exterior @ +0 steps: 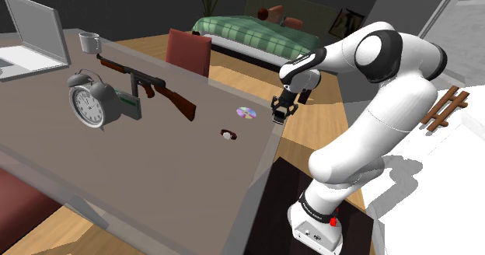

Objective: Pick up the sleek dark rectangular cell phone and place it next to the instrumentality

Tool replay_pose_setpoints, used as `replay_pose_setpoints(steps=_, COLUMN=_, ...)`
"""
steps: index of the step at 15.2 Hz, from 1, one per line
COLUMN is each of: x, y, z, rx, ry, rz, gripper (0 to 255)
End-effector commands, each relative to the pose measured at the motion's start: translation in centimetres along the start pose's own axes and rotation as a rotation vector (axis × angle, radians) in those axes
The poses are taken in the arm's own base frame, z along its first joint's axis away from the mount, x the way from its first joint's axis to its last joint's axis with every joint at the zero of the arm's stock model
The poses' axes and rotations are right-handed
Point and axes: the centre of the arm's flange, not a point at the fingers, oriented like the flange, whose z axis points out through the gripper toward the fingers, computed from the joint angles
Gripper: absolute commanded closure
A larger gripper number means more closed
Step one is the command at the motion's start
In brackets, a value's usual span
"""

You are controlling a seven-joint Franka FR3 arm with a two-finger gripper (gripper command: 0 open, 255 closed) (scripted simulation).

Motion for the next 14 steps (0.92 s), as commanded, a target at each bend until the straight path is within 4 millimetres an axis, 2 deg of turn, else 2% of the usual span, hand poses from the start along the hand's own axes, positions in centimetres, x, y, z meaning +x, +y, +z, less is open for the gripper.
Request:
replay_pose_setpoints(steps=1, x=0.0, y=0.0, z=0.0, rx=0.000, ry=0.000, rz=0.000, gripper=255)
replay_pose_setpoints(steps=4, x=0.0, y=0.0, z=0.0, rx=0.000, ry=0.000, rz=0.000, gripper=255)
replay_pose_setpoints(steps=5, x=0.0, y=0.0, z=0.0, rx=0.000, ry=0.000, rz=0.000, gripper=0)
replay_pose_setpoints(steps=10, x=0.0, y=0.0, z=0.0, rx=0.000, ry=0.000, rz=0.000, gripper=0)
replay_pose_setpoints(steps=14, x=0.0, y=0.0, z=-5.0, rx=0.000, ry=0.000, rz=0.000, gripper=0)
